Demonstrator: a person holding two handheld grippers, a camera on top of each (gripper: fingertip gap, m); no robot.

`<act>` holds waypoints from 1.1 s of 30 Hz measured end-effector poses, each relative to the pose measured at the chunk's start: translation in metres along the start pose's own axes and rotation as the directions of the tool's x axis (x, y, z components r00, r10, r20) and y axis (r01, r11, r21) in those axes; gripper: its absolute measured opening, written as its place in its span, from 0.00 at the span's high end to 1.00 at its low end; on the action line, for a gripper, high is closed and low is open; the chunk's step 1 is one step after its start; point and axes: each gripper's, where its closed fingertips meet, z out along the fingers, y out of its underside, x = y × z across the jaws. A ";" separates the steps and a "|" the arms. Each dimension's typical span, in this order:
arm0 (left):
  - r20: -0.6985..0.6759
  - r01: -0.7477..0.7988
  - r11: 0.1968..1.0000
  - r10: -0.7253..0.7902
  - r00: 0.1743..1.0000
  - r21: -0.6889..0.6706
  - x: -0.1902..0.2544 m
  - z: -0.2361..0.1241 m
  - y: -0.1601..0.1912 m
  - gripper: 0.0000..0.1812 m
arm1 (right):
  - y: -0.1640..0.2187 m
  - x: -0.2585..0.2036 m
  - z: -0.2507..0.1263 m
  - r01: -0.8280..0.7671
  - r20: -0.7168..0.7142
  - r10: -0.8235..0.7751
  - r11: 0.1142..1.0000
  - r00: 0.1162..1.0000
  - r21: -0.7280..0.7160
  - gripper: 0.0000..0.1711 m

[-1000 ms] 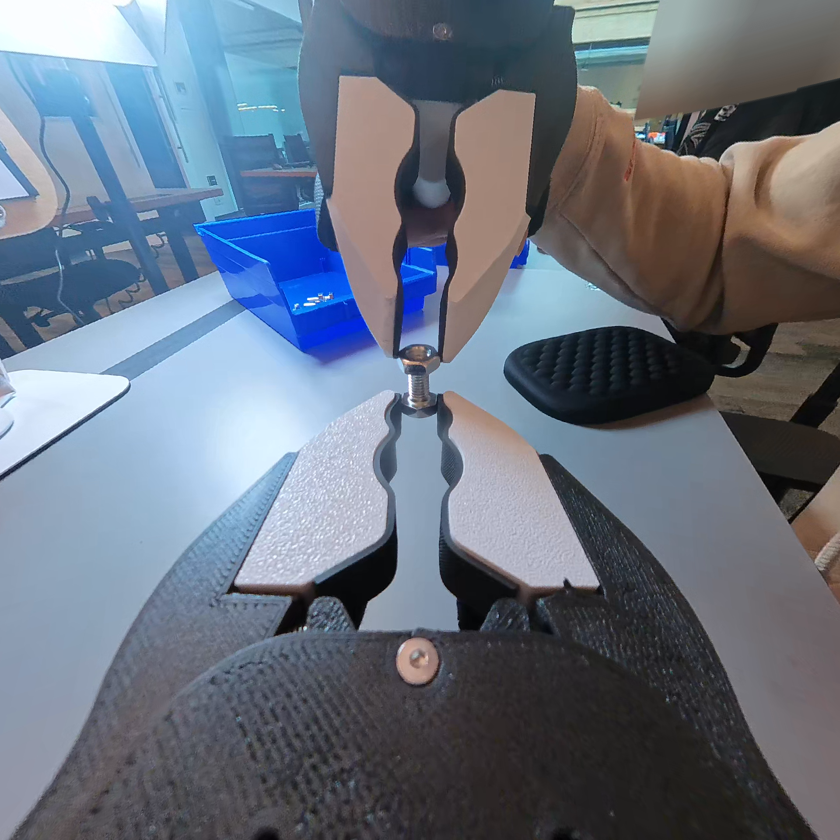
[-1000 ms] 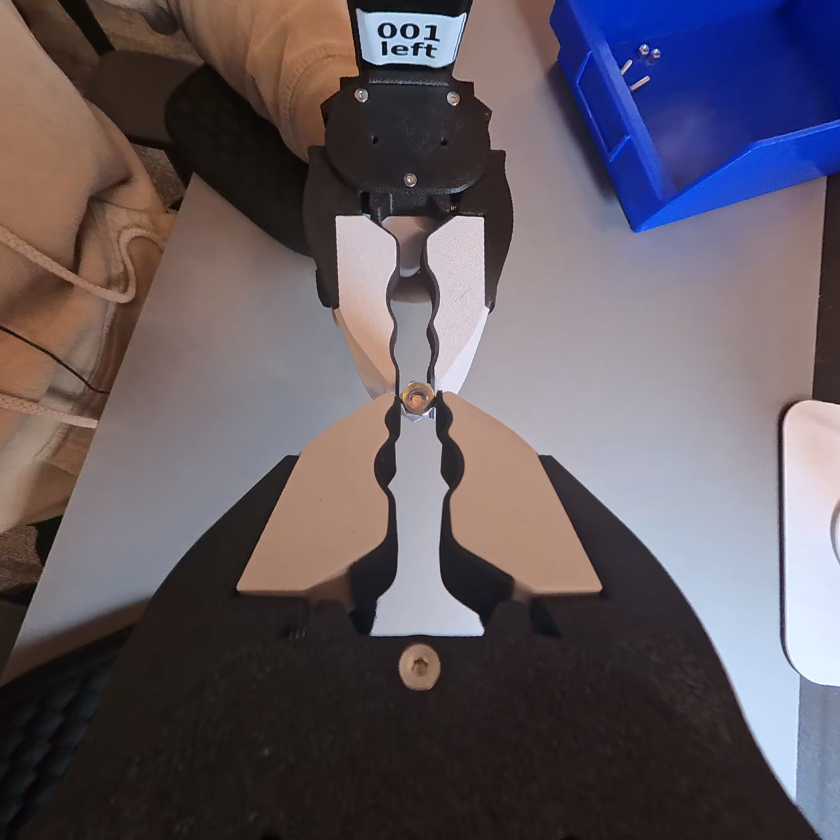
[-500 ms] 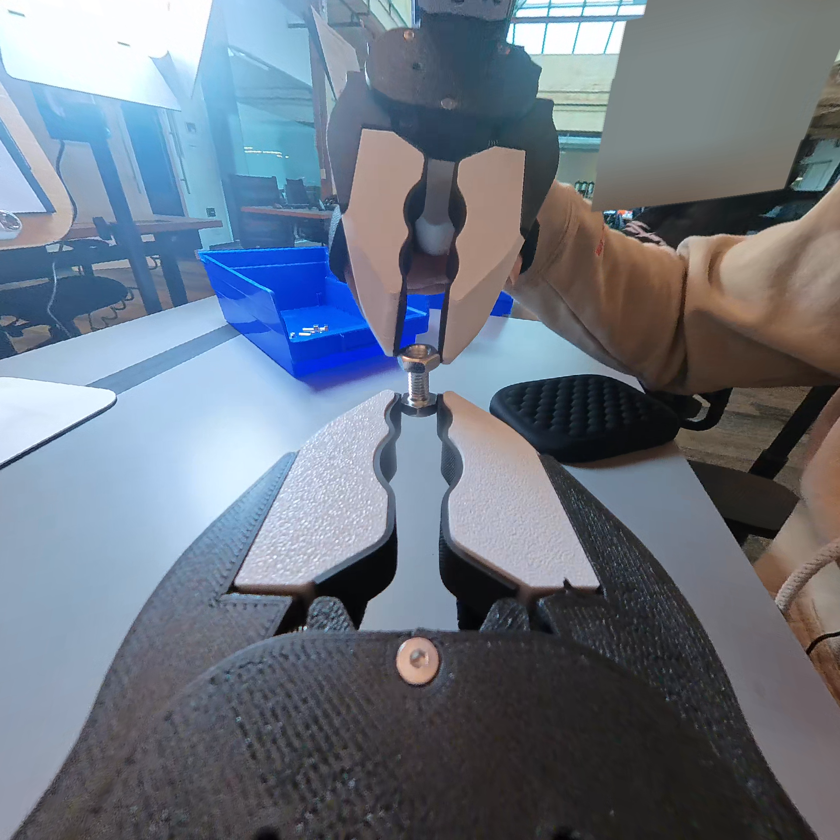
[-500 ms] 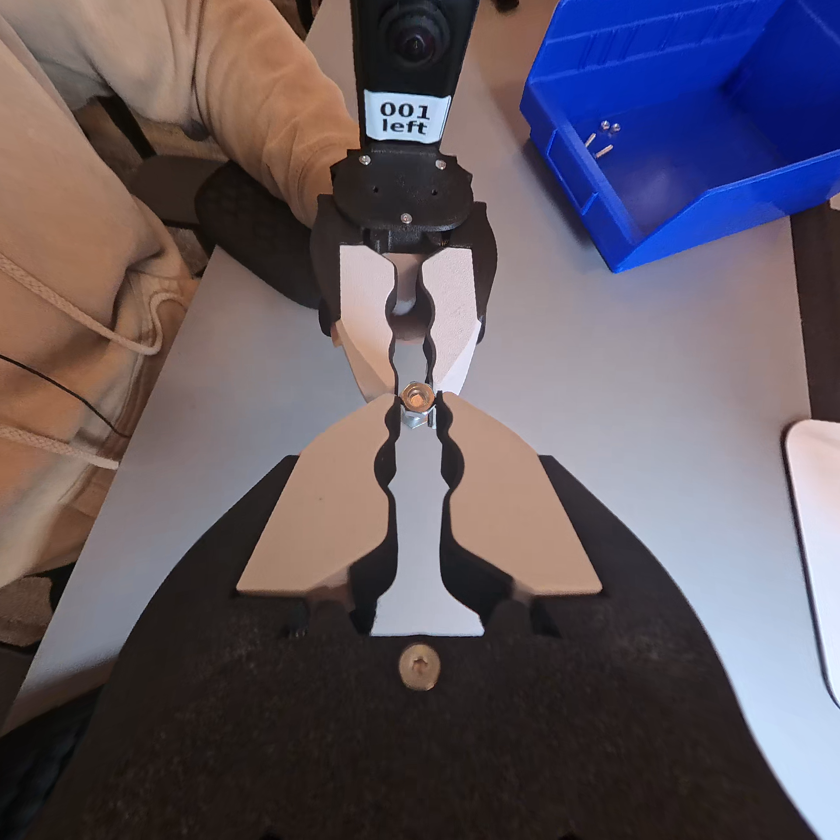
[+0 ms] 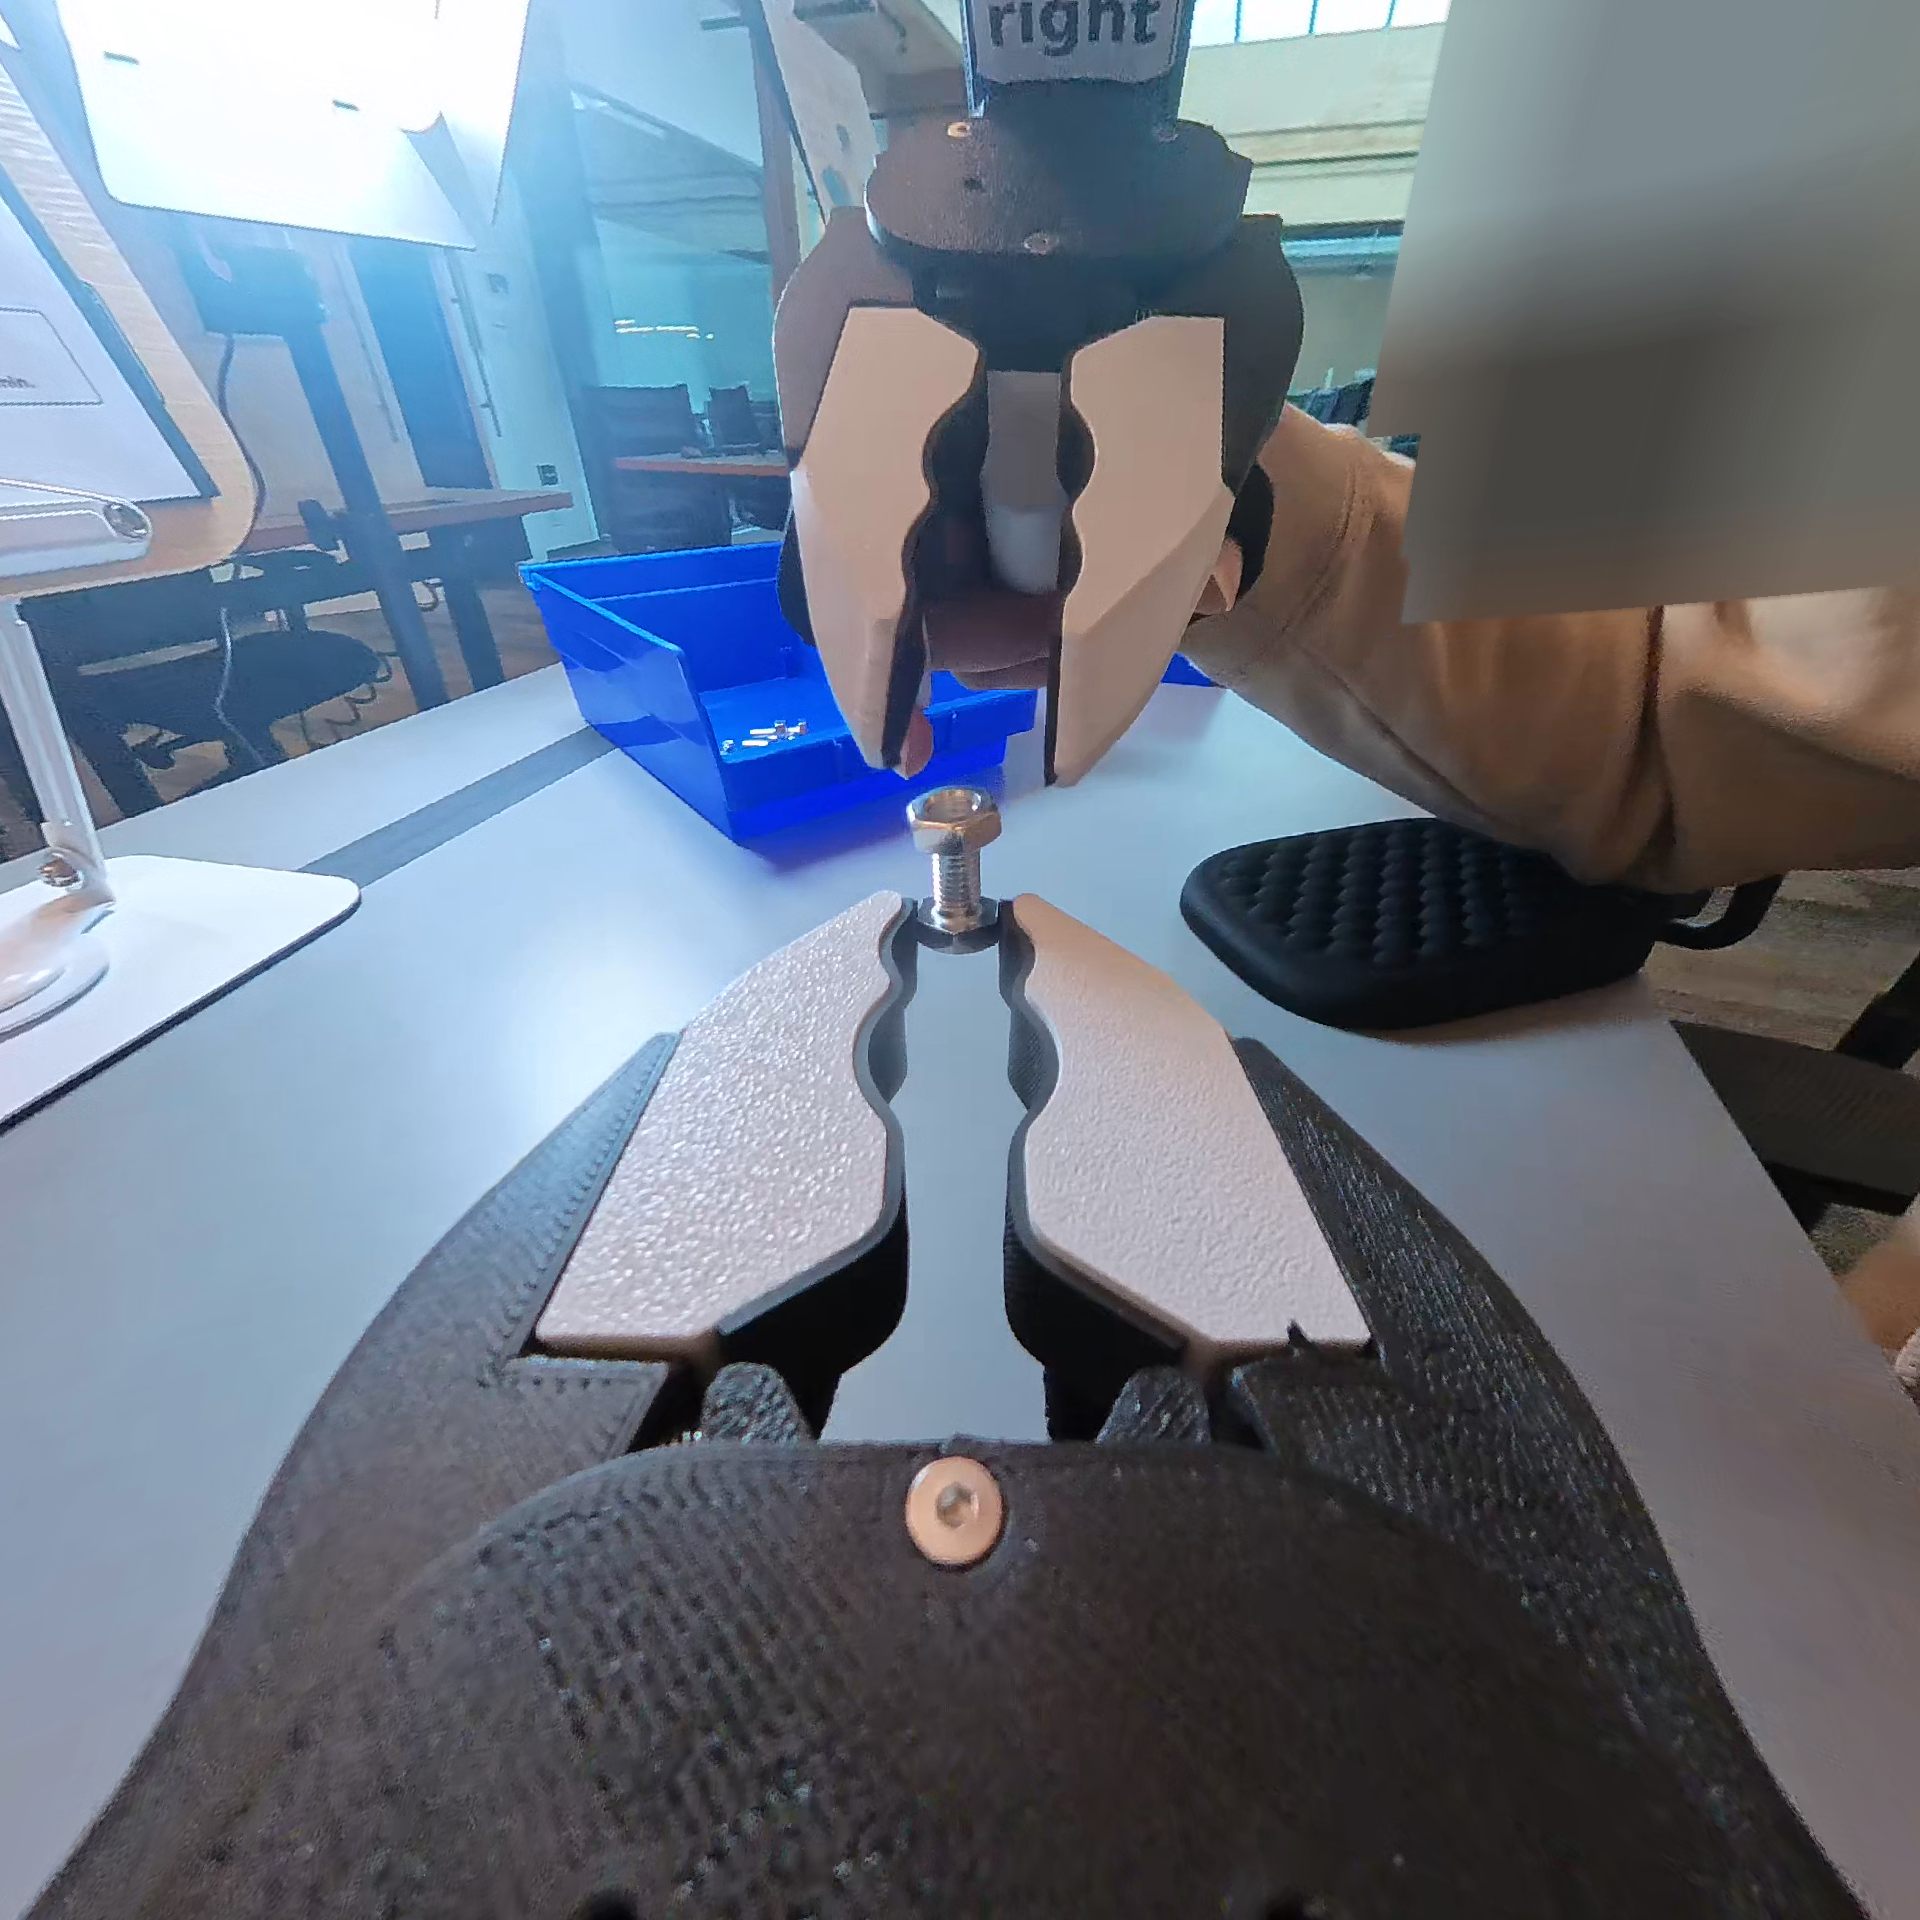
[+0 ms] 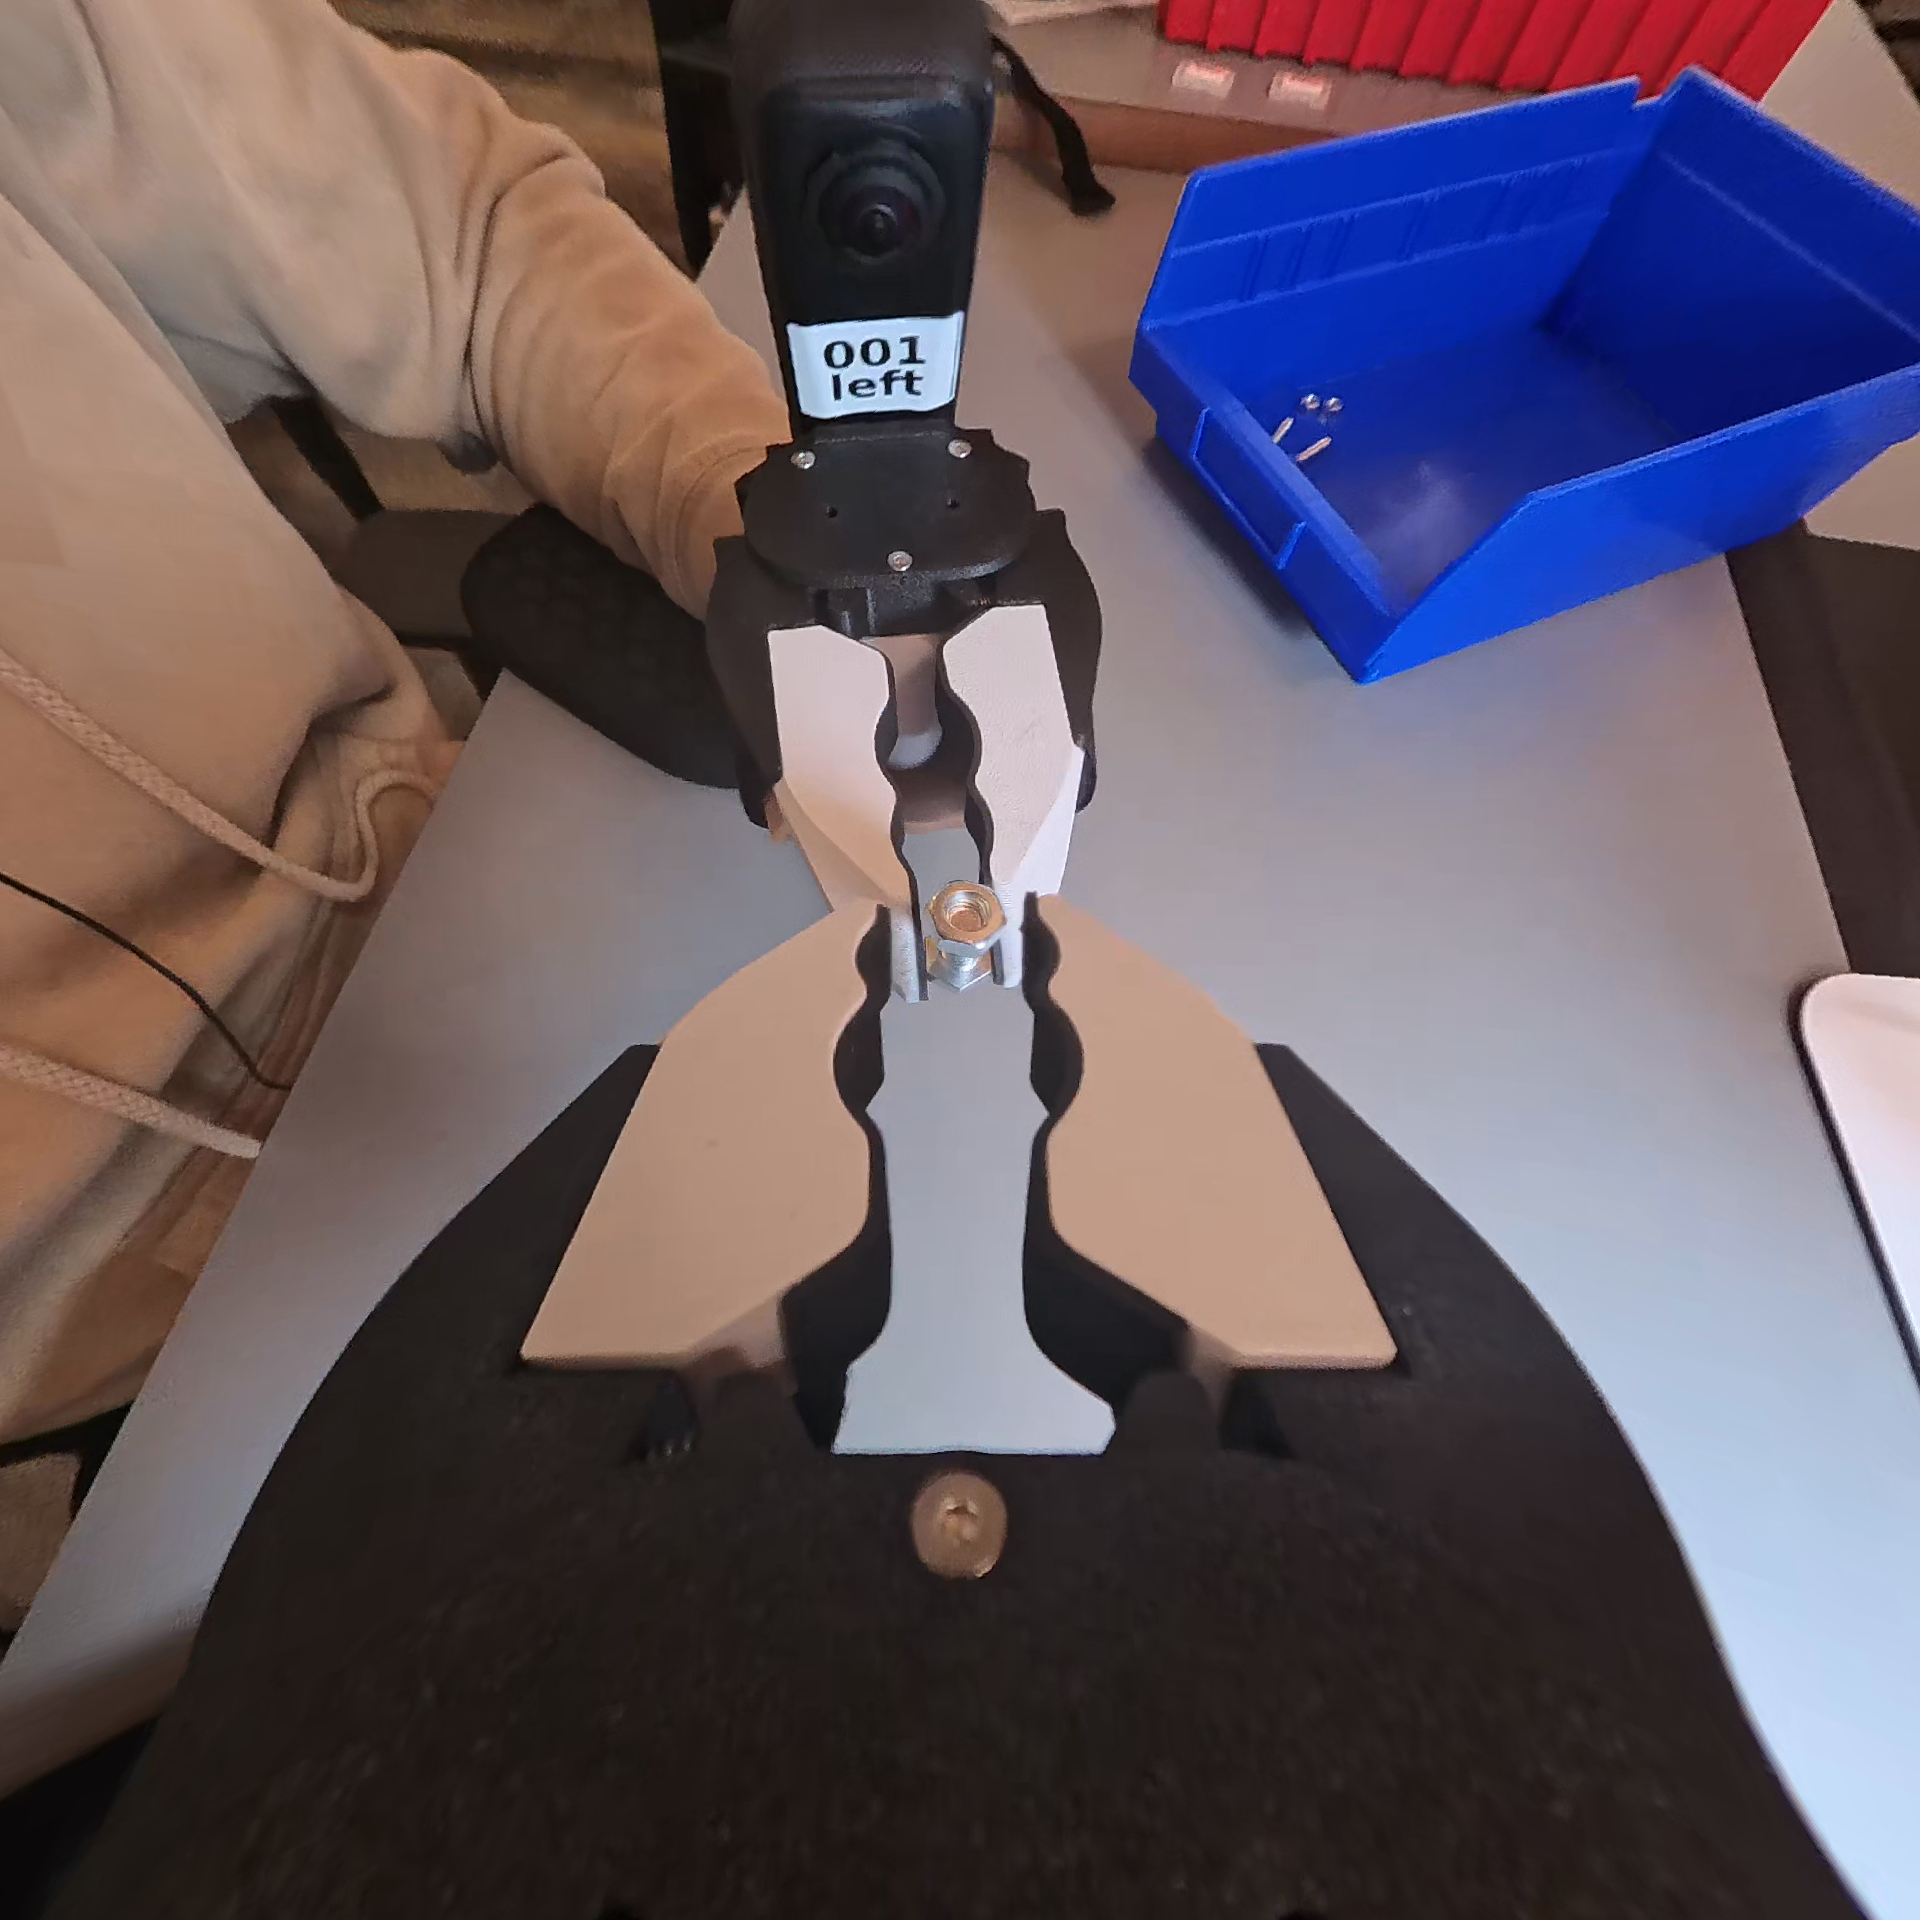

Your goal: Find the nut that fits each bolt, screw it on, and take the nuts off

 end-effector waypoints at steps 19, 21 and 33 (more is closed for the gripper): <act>0.098 0.005 0.999 0.000 0.995 -0.052 -0.018 -0.001 0.009 0.92 | 0.014 0.008 -0.003 -0.099 -0.152 0.201 0.858 0.968 0.504 0.95; 0.097 0.001 0.998 0.005 0.995 -0.058 -0.018 -0.001 0.010 0.92 | 0.011 0.013 -0.004 -0.101 -0.176 0.223 0.846 0.959 0.524 0.87; 0.087 -0.046 0.990 0.057 0.995 -0.131 -0.012 0.005 0.022 0.92 | 0.020 0.015 0.017 0.020 -0.322 0.109 0.927 0.941 0.373 0.91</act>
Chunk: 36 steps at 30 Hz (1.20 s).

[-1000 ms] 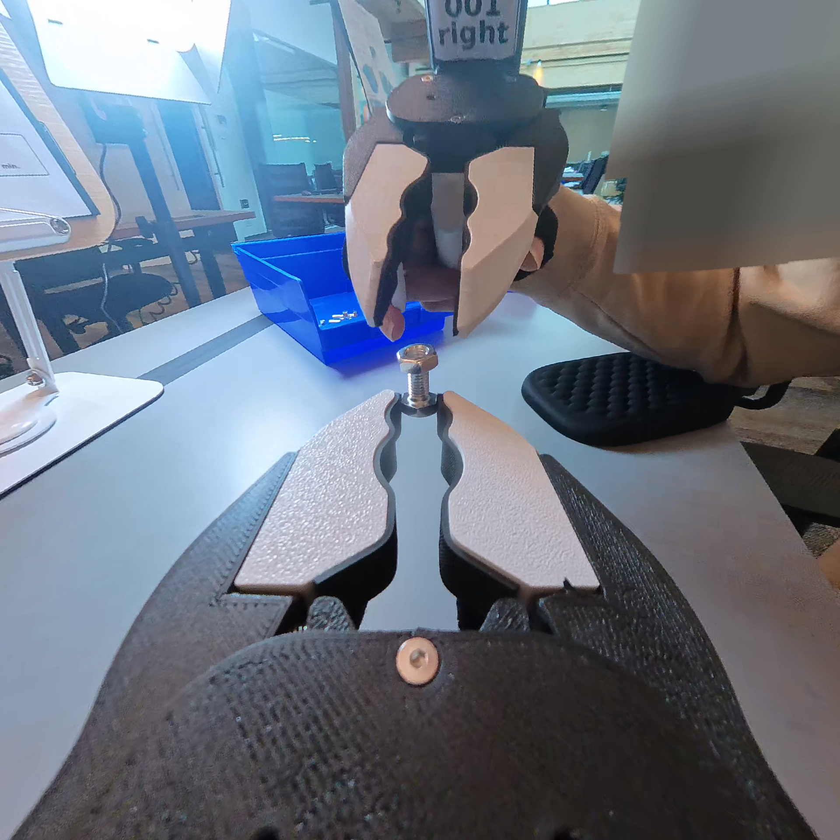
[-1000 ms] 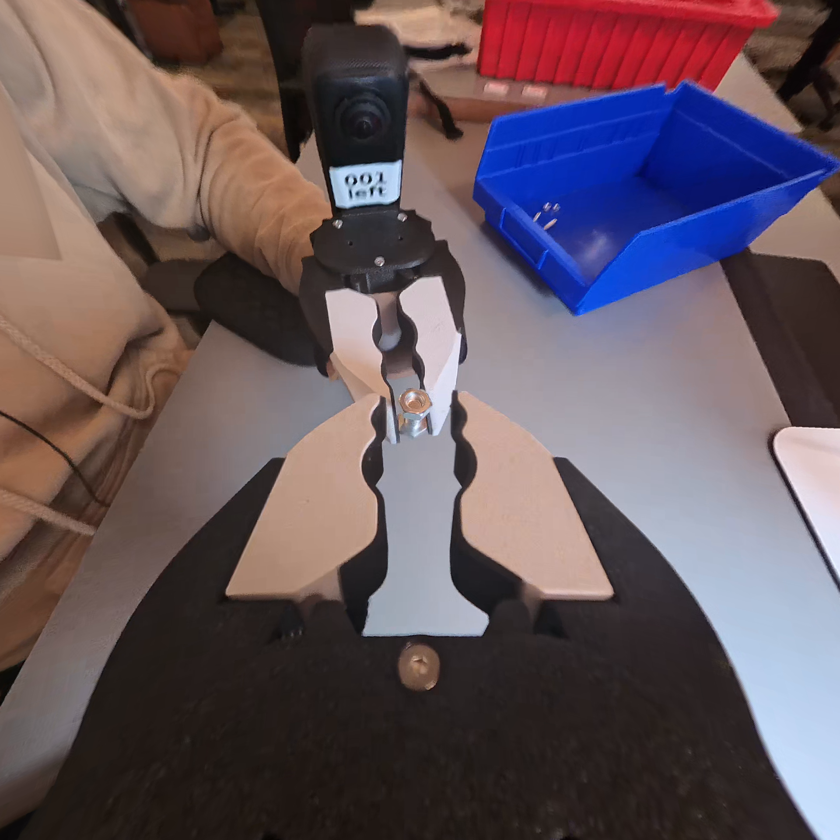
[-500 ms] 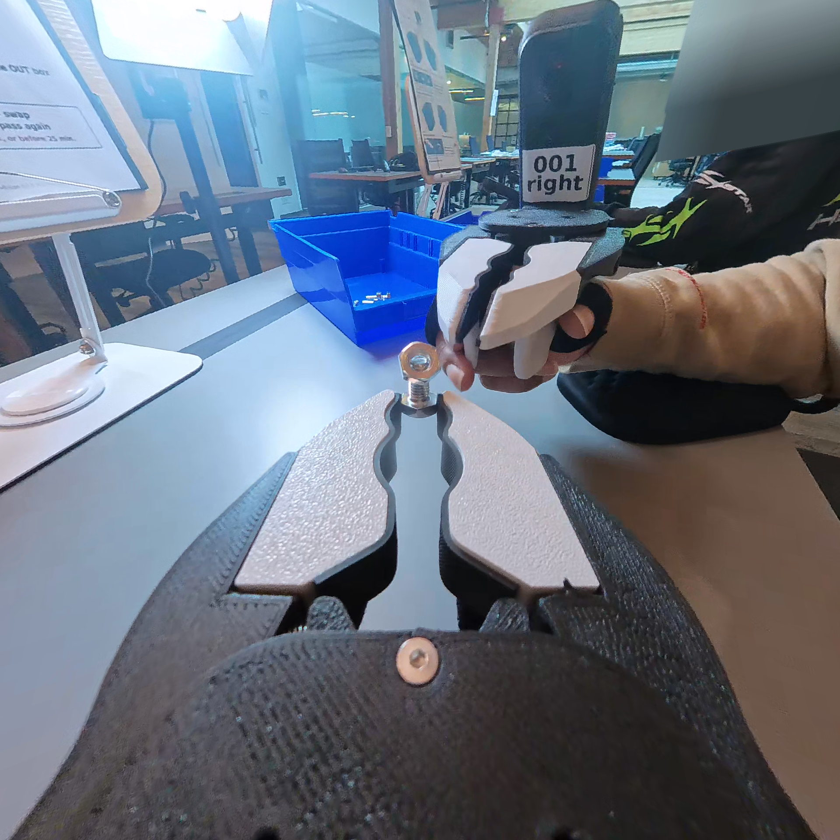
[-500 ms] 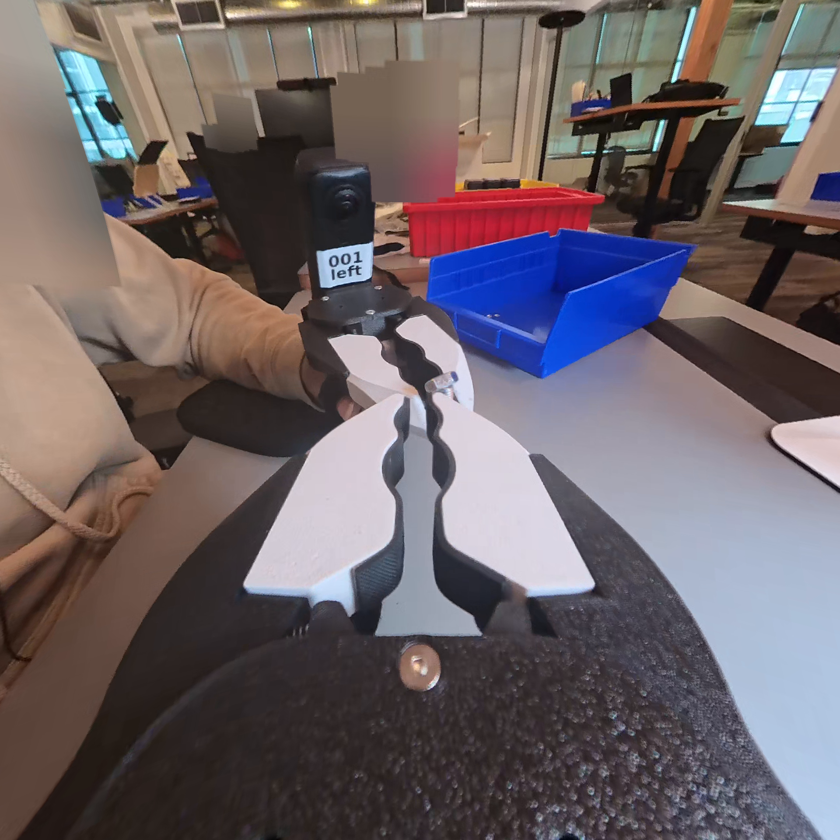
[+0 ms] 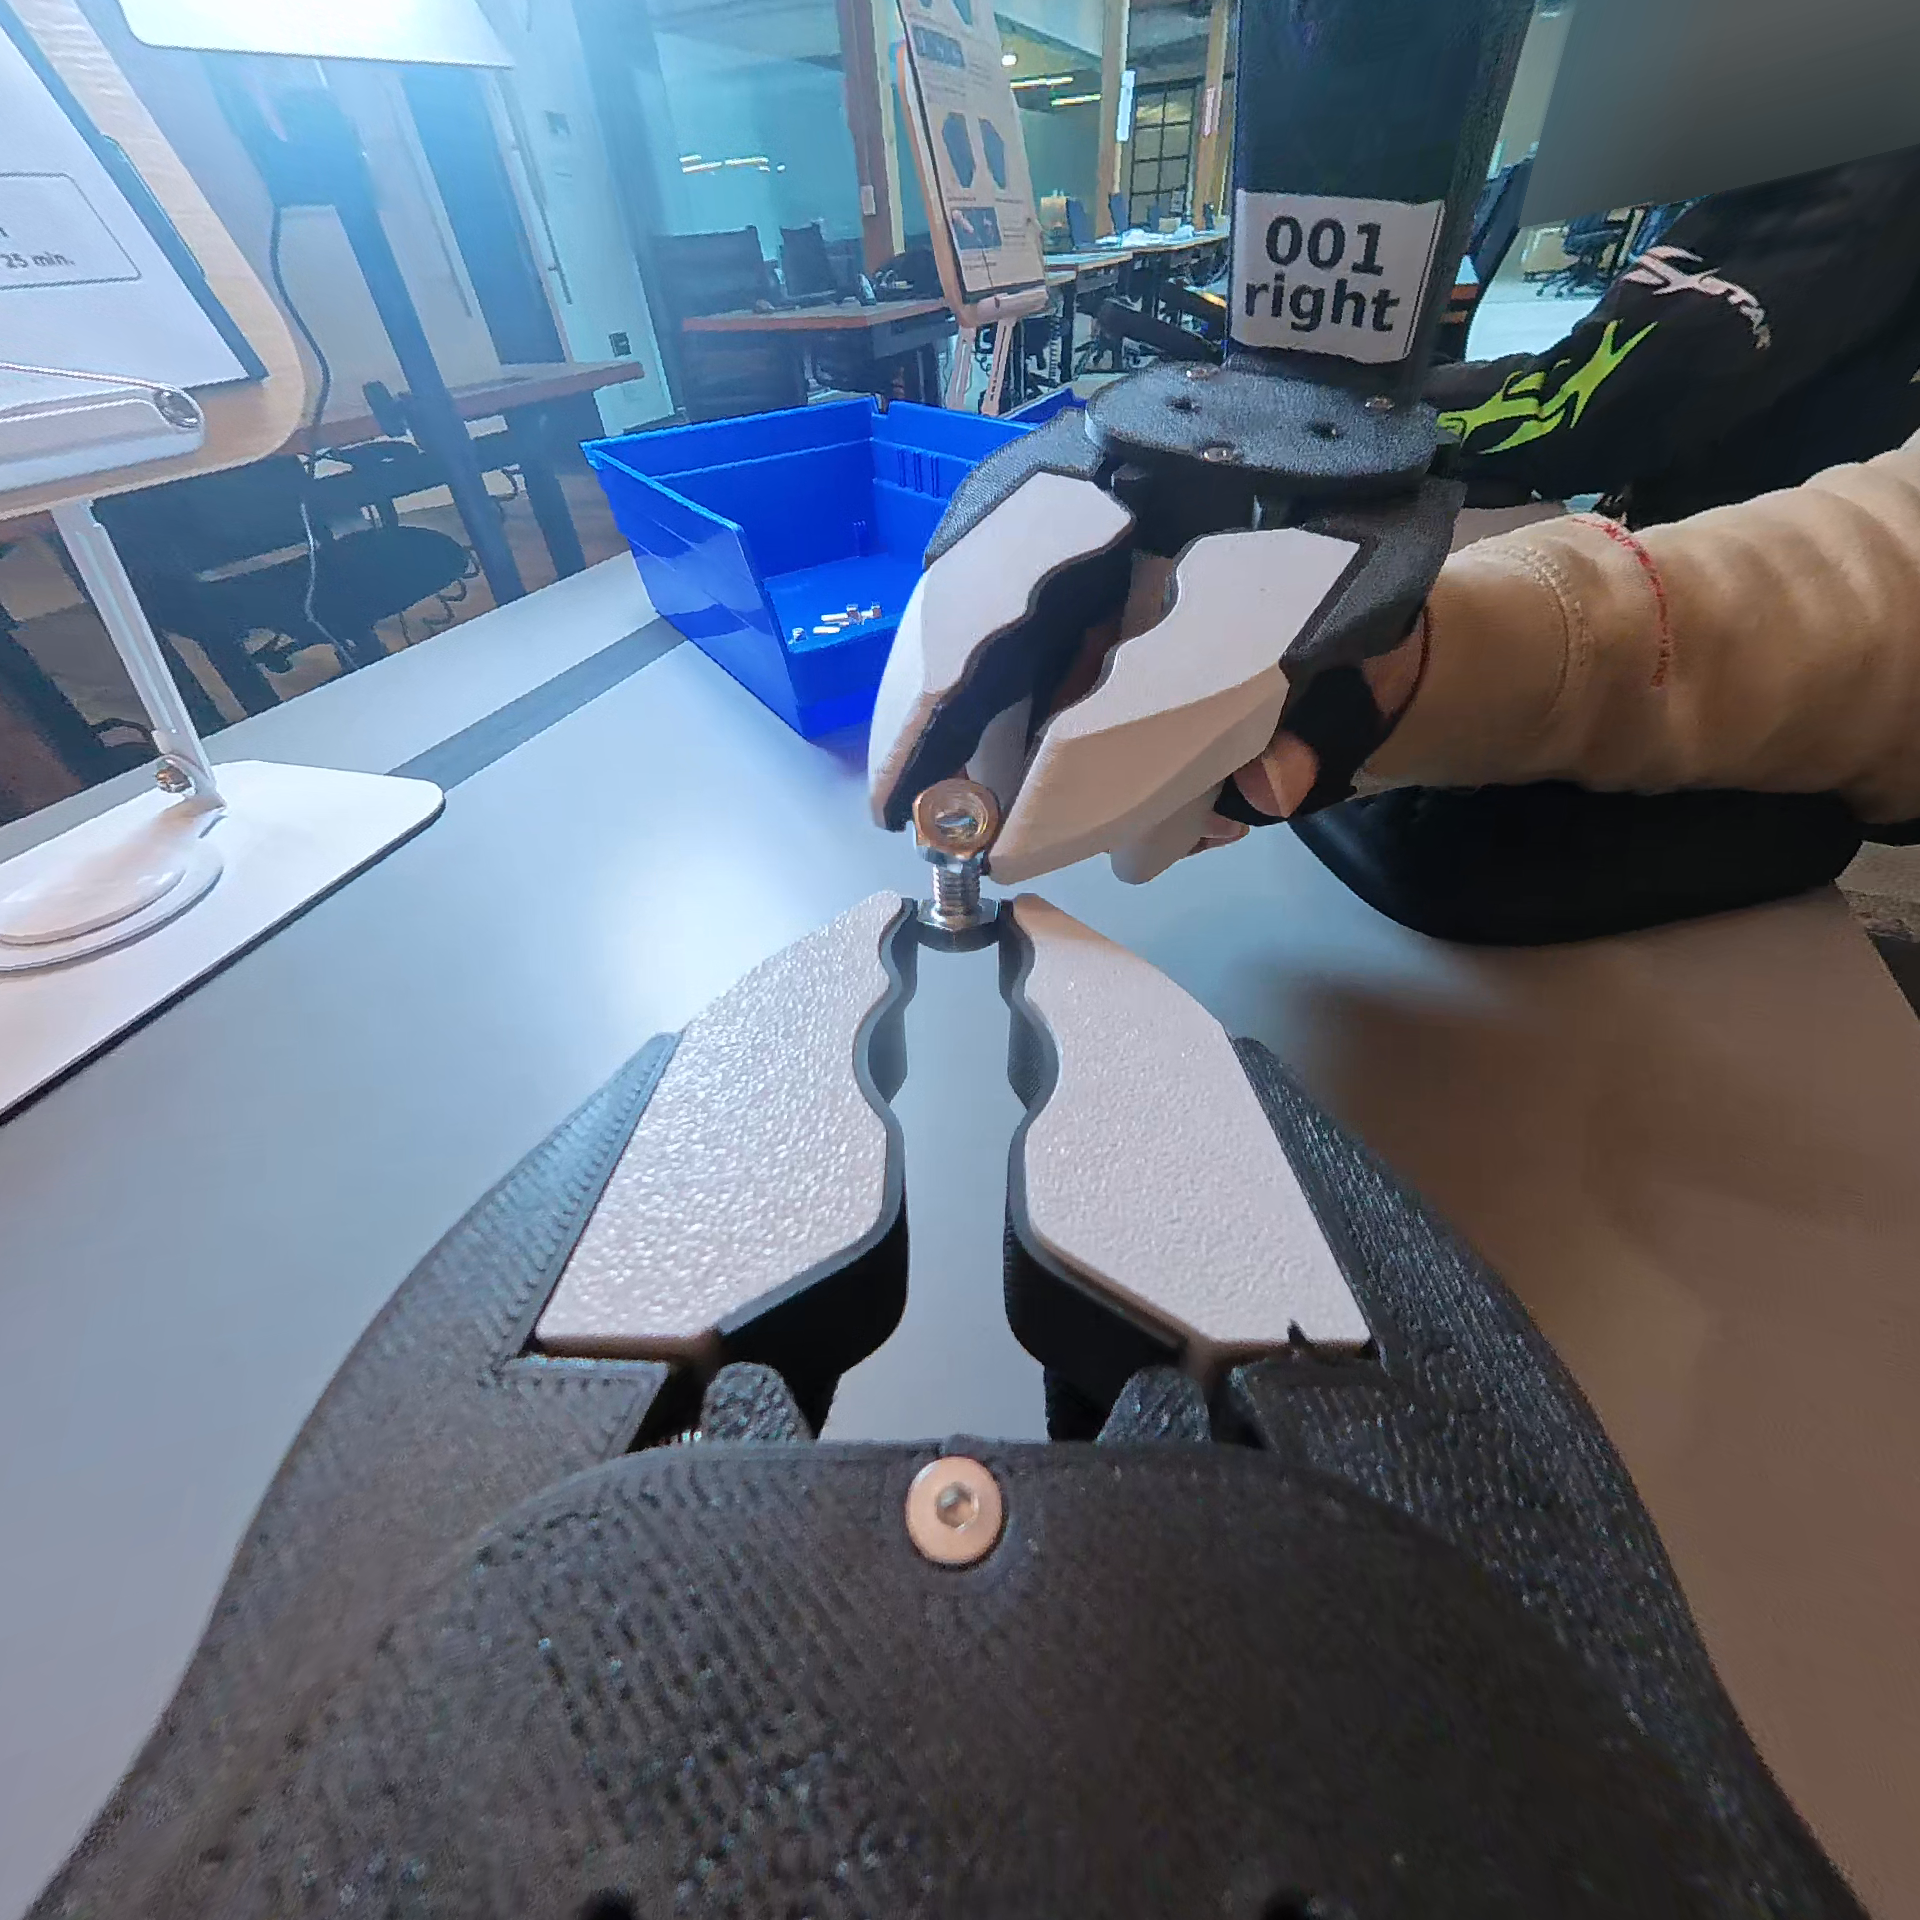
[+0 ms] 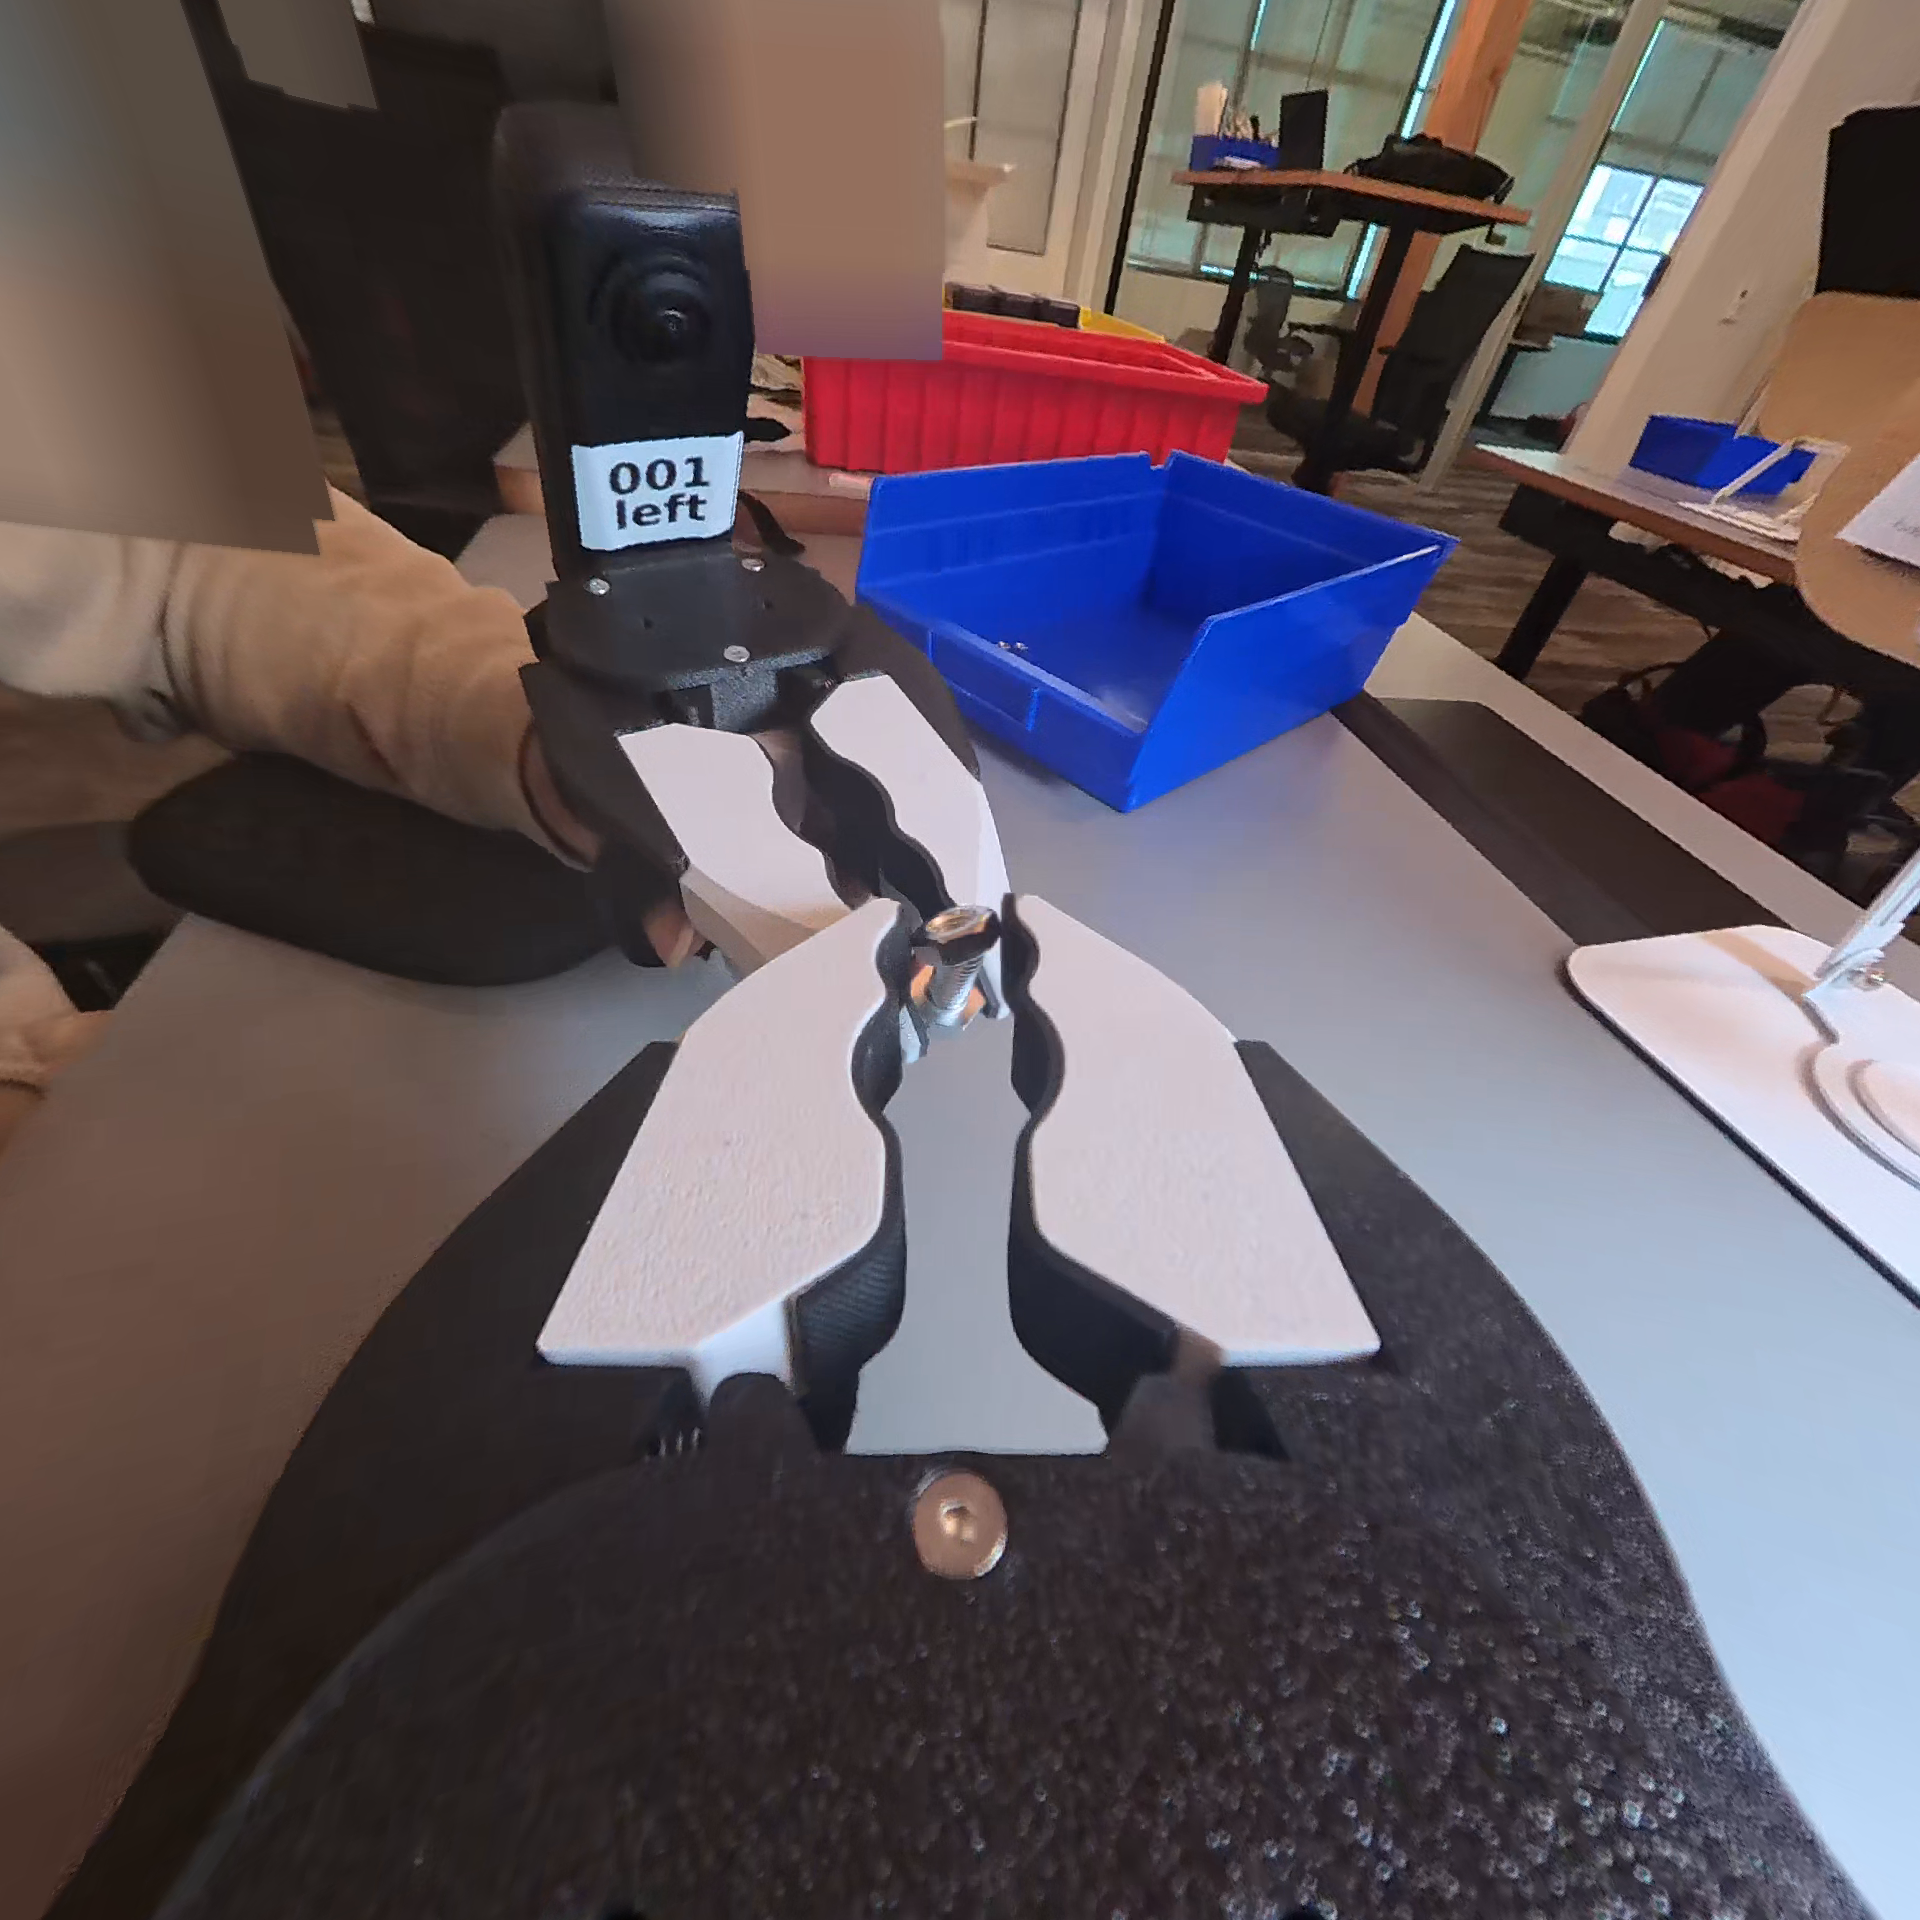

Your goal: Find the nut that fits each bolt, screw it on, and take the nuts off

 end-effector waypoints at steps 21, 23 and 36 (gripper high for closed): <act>-0.062 -0.046 0.995 0.052 0.997 0.089 0.014 -0.001 -0.012 0.92 | -0.006 -0.012 -0.012 -0.178 0.133 0.209 0.960 0.969 -0.216 0.91; -0.048 -0.072 0.995 0.076 0.996 0.065 0.015 0.001 -0.008 0.92 | -0.001 -0.012 -0.014 -0.155 0.129 0.196 0.948 0.972 -0.277 0.91; -0.087 -0.036 0.998 0.040 0.995 0.049 0.022 0.006 -0.003 0.92 | 0.007 -0.015 -0.019 -0.110 0.104 0.168 0.902 0.980 -0.417 0.91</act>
